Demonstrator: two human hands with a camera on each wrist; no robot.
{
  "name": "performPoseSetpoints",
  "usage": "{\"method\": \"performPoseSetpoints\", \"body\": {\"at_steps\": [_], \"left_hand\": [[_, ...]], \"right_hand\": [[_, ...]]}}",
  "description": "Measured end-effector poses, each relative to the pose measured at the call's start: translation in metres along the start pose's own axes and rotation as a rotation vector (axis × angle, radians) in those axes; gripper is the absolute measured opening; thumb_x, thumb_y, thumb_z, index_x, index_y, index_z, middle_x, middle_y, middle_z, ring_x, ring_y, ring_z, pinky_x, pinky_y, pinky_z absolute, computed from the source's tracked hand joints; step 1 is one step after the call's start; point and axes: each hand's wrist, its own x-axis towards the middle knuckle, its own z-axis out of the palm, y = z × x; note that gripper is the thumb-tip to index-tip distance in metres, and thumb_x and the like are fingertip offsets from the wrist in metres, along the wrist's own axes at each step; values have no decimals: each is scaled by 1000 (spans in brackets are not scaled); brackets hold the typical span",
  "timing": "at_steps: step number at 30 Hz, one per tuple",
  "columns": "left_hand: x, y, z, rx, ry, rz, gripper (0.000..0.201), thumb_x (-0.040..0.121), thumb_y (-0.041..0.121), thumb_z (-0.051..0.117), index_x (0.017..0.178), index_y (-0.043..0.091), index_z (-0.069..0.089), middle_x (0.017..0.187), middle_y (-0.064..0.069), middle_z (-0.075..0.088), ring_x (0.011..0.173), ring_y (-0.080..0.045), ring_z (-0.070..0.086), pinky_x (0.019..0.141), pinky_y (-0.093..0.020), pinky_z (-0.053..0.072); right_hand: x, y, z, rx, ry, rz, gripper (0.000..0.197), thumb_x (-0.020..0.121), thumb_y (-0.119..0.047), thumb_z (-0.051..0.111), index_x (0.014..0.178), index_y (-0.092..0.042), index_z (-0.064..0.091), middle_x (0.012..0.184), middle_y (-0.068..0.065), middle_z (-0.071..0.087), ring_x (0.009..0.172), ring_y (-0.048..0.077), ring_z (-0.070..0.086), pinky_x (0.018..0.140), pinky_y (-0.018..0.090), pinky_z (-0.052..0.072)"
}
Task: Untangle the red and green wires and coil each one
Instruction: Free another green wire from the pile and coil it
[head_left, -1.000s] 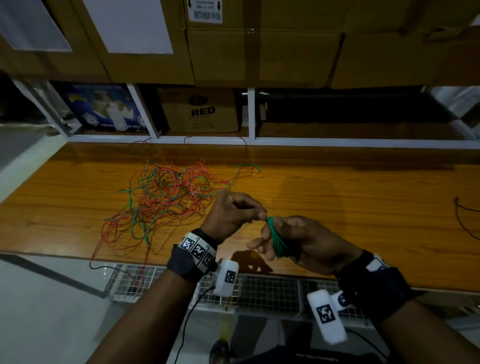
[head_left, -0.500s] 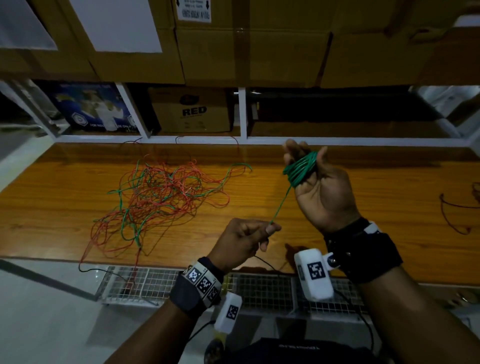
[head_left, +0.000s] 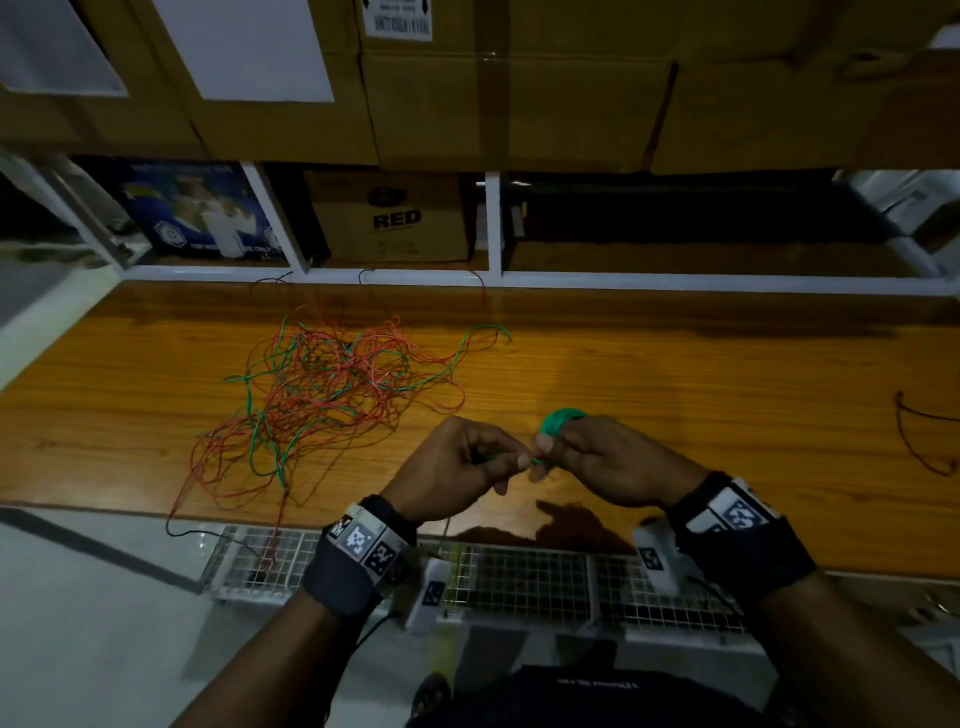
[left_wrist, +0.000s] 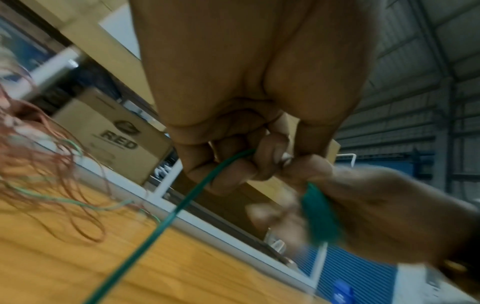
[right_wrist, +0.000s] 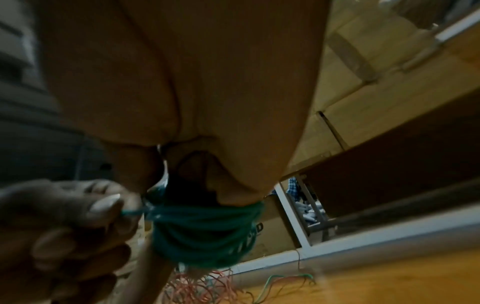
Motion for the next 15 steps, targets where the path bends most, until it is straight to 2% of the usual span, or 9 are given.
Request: {"method": "performPoseSetpoints", "body": {"at_steps": [2,3,4,7,9,10,12,13,15], "left_hand": [[0,-1,-8,-26,13,0,13,91,28,77,91,16,80,68,-3,74,64,-22,70,63,-39,57],[1,0,-11,-45,17,11,14,89,28,79,89,14,80,70,-4,75,66,-23,71,65,-41,59],[2,1,-12,-64,22,30,14,88,27,80,89,12,80,72,-6,75,67,-24,72,65,-41,59],[8,8,-12,-171,48,86,13,84,15,81,90,4,80,76,-11,76,68,-23,72,65,-35,58],[13,11,-11,-307,91,85,16,81,9,79,92,-3,78,74,-8,76,63,-18,68,60,-27,54],[15,12,-11,-363,113,83,16,81,9,78,93,-2,78,72,-6,75,60,-18,63,56,-25,47],[18,10,-10,-423,134,92,17,84,12,75,97,2,78,70,-5,72,56,-23,50,51,-32,34],[20,9,-10,-453,137,101,16,84,13,74,96,4,79,69,-6,70,55,-23,46,51,-38,31],[24,8,-10,-510,150,114,11,85,13,74,93,9,80,66,-7,67,52,-21,44,50,-41,29]], "right_hand": [[-9,-5,-6,105,-139,-10,50,104,-53,41,95,-24,80,97,-7,73,89,9,64,86,42,51],[-12,-7,-8,171,-178,-27,48,104,-51,42,98,-22,80,98,-8,74,89,8,64,87,41,51],[-15,-11,-9,248,-209,-48,47,105,-49,43,102,-18,79,99,-6,76,92,13,65,90,45,51],[-18,-15,-4,523,-293,-114,44,105,-43,45,109,-9,73,100,9,78,105,48,59,100,61,41],[-20,-20,-3,719,-330,-164,42,104,-40,46,109,-8,72,96,16,75,108,60,53,103,69,34],[-20,-23,-3,800,-343,-179,41,104,-39,46,109,-7,72,93,17,75,111,61,53,105,69,31],[-20,-28,-3,937,-357,-194,40,102,-37,46,106,-5,70,89,15,74,122,53,55,110,65,34],[-20,-30,-2,1005,-361,-201,40,101,-36,46,104,-3,68,88,14,74,125,47,57,110,57,40],[-20,-36,0,1120,-364,-223,39,101,-34,46,103,0,65,86,14,73,123,39,60,105,43,46]]}}
